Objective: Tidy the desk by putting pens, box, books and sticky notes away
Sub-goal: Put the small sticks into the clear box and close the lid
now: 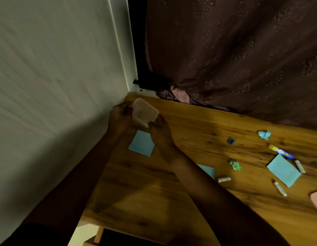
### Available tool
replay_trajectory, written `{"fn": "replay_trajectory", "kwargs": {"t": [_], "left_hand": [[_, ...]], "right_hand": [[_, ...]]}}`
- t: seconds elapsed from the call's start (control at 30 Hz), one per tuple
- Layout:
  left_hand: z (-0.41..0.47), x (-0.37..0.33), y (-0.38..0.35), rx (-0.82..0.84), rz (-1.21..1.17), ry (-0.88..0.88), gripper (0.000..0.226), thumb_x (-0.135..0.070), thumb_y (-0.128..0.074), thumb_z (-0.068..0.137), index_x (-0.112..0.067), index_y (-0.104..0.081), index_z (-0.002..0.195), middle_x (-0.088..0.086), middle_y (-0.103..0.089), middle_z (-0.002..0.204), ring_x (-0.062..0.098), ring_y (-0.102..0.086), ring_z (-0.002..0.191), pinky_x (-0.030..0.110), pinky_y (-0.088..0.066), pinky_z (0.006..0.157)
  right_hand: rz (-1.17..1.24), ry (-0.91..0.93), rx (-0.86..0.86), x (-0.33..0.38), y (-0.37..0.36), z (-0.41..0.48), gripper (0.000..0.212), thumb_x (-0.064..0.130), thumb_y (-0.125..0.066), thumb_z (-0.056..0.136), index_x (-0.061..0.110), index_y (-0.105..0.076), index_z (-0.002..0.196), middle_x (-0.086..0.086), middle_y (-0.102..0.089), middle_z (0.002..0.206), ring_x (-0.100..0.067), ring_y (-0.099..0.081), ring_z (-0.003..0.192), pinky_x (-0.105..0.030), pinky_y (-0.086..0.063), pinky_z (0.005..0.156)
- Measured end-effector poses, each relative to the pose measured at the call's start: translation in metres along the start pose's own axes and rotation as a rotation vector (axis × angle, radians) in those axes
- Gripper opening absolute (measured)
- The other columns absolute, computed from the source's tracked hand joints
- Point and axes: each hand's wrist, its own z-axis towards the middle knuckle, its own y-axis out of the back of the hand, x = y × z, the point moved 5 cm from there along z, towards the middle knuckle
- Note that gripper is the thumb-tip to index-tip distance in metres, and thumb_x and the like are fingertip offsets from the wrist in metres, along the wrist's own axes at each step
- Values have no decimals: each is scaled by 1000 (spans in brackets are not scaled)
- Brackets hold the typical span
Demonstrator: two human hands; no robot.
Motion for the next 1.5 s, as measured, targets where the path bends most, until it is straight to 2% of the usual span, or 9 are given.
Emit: {"fn": "replay_trajectory", "kwargs": {"t": [0.1, 0.17, 0.3, 0.6, 0.83, 0.93, 1.07, 1.4, 1.5], "left_hand": [[-25, -12, -3, 9, 14, -10, 22, -12, -55, 100, 0, -70, 110, 23, -72, 109, 41, -66, 105, 31, -52, 81], [-44, -19, -12, 30, -3, -42, 22, -18, -57, 99, -7, -72, 110, 17, -74, 107, 37, -69, 101, 29, -53, 82], [-98, -48, -38, 100, -78, -113, 23, -13, -62, 99, -19, -74, 118, -4, -74, 110, 2, -68, 91, 29, -58, 90], [-241, -80, -133, 208, -203, -85, 29, -5, -71, 91, -18, -76, 117, -12, -77, 105, 0, -72, 93, 18, -58, 79], [-315, -86, -193, 276, -238, -40, 29, -11, -77, 88, -16, -76, 116, -4, -78, 106, 14, -75, 95, 44, -63, 82], [-339, -82, -207, 267, -191, -40, 28, -10, -80, 84, -23, -78, 109, -15, -77, 101, 4, -73, 96, 38, -62, 84], [-364, -78, -223, 280, -175, -20, 32, -9, -81, 83, -34, -75, 102, -28, -74, 99, -4, -70, 98, 30, -59, 85], [-371, -58, -252, 362, -37, 32, 25, -18, -82, 83, -33, -75, 101, -17, -76, 101, 1, -72, 95, 37, -62, 84], [-368, -56, -254, 401, -3, 19, 26, -17, -81, 83, -33, -75, 102, -19, -75, 103, 0, -71, 97, 33, -61, 84]], "right_hand": [[-71, 80, -28, 16, 39, -23, 43, 6, -51, 97, 17, -60, 137, 1, -68, 121, -4, -63, 95, -17, -50, 76], [-148, 127, -62, 22, 71, -39, 43, 6, -50, 97, 18, -61, 137, 0, -71, 119, -6, -65, 91, -22, -52, 76], [-329, 159, -102, 24, 139, -81, 33, 17, -49, 101, 20, -64, 131, 4, -73, 96, -3, -60, 63, -22, -45, 51], [-485, 190, -185, 1, 288, -180, 45, 14, -54, 103, 25, -53, 147, 5, -66, 133, 3, -56, 108, 7, -38, 70], [-506, 145, -168, -35, 372, -235, 46, 11, -57, 102, 25, -53, 145, 15, -63, 128, 17, -58, 89, 3, -43, 72], [-535, 147, -175, -49, 392, -249, 44, 12, -60, 100, 26, -57, 143, 11, -65, 133, 10, -57, 104, 1, -42, 82], [-514, 113, -172, -68, 409, -263, 40, 14, -62, 100, 23, -60, 139, 5, -67, 133, -8, -66, 114, -21, -54, 96], [-552, -15, -192, -107, 424, -274, 41, 16, -67, 96, 23, -59, 136, 4, -69, 130, -14, -67, 115, -18, -51, 88], [-572, -32, -188, -113, 423, -273, 42, 15, -68, 96, 22, -59, 136, 4, -68, 130, -13, -67, 114, -6, -45, 81]]}}
